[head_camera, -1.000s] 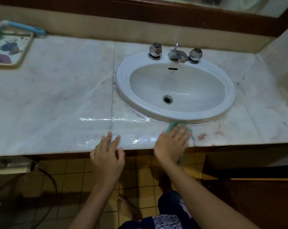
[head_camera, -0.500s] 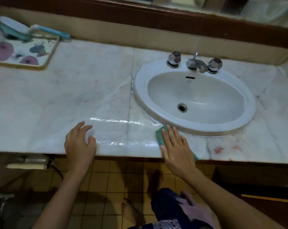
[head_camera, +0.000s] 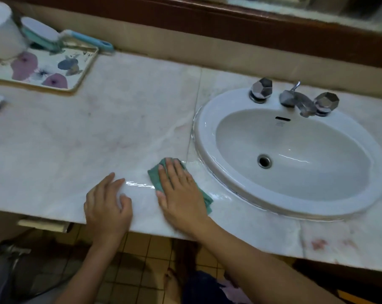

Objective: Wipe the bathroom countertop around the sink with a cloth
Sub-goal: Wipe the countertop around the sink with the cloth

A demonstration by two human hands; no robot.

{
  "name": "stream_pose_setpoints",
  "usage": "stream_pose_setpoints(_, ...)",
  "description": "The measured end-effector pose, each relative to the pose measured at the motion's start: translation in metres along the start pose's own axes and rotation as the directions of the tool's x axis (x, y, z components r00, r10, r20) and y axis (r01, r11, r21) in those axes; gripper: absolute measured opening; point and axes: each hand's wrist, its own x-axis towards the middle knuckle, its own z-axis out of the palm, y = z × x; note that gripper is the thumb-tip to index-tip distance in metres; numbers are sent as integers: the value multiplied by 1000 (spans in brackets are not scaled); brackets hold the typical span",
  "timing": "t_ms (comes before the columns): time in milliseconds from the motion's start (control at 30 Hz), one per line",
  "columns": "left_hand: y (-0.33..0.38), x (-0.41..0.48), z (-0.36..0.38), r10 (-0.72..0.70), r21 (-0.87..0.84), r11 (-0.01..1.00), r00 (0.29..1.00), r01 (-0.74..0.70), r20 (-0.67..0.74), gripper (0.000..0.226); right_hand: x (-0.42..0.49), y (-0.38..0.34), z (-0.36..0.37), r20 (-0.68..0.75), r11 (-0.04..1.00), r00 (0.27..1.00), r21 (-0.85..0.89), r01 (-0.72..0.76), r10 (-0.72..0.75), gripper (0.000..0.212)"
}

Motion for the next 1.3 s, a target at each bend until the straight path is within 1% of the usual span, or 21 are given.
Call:
stream_pose_setpoints(67, 2, 0, 0, -13, -6, 1000, 1000, 13, -17, 46, -36, 20, -4, 55, 990, 990, -52, 133, -130, 62)
stream_pose_setpoints(133, 5, 1, -1, -22, -18, 1000, 1000, 21, -21, 45, -57, 46, -12, 75, 986, 987, -71, 150, -145, 62)
stream_pose_setpoints(200, 6, 0, -1, -19, -24, 1000, 999, 18, -29, 44, -48, 60, -20, 75, 993, 993, -76, 92, -86, 62)
stream_pose_setpoints(267, 4, -1, 0, -8, -32, 999, 999, 7, -40, 44, -15, 55, -21, 30, 999, 999, -52, -8, 10, 63)
stream_pose_setpoints(400, 2, 0, 1, -4, -30, 1000, 999, 3, -40, 43, 75, 20, -10, -64, 975, 973, -16, -223, 222, 63)
stream_pose_setpoints(433, 0, 0, 2, -3, -29, 1000, 999, 1, -43, 42, 91, 8, -7, -81, 965, 962, -1, -261, 260, 63)
stream_pose_setpoints(467, -1, 0, 2, 3, -35, 999, 999, -5, -53, 40, 99, -6, -2, -85, 967, 963, 12, -254, 254, 63)
stream_pose_setpoints(500, -3, 0, 3, 14, -53, 998, 998, -18, -67, 36, 97, -19, 2, -71, 981, 978, 11, -194, 195, 63)
stream_pose_setpoints(567, -3, -2, 0, 21, -151, 988, 993, -38, -116, 30, 63, -36, 7, 1, 999, 999, -5, 37, -37, 62)
stream_pose_setpoints(600, -3, -2, -5, 4, -214, 976, 991, -33, -135, 29, 38, -34, 5, 51, 988, 987, -14, 154, -153, 62)
stream_pose_setpoints(633, -5, -1, -10, -18, -259, 966, 989, -21, -147, 28, 17, -26, 1, 92, 973, 970, -19, 229, -226, 62)
stream_pose_setpoints(667, -8, 3, -16, -37, -271, 962, 987, -6, -156, 27, 1, -14, -1, 110, 967, 962, -20, 253, -250, 62)
stream_pose_setpoints(733, -22, 14, -24, -87, -218, 975, 982, 49, -168, 26, -6, 12, -8, 70, 984, 983, -28, 174, -172, 63)
stream_pose_setpoints(800, -41, 31, -28, -190, -155, 974, 969, 166, -159, 28, 18, 25, -11, 17, 1000, 1000, -29, 12, -11, 63)
stream_pose_setpoints(933, -60, 53, -28, -303, -97, 952, 940, 290, -154, 32, 110, 28, -13, -94, 974, 975, -86, -212, 204, 63)
stream_pose_setpoints(1000, -62, 54, -24, -326, -62, 945, 932, 320, -161, 33, 156, 20, -14, -96, 954, 955, -82, -288, 280, 63)
stream_pose_setpoints(1067, -63, 54, -23, -322, -47, 947, 931, 319, -172, 32, 185, 2, -11, -97, 948, 949, -81, -309, 301, 63)
stream_pose_setpoints(1100, -64, 54, -23, -319, -41, 948, 931, 317, -178, 32, 192, -11, -8, -96, 955, 957, -88, -282, 274, 63)
stream_pose_setpoints(1167, -66, 55, -22, -312, -39, 950, 932, 310, -183, 32, 185, -37, 3, -83, 986, 987, -82, -146, 140, 62)
stream_pose_setpoints(1233, -66, 56, -22, -318, -52, 948, 931, 314, -182, 32, 148, -62, 15, -25, 997, 998, -50, 60, -61, 62)
stream_pose_setpoints(1300, -66, 55, -23, -322, -57, 947, 930, 317, -176, 33, 88, -74, 20, 65, 959, 958, -42, 281, -278, 61)
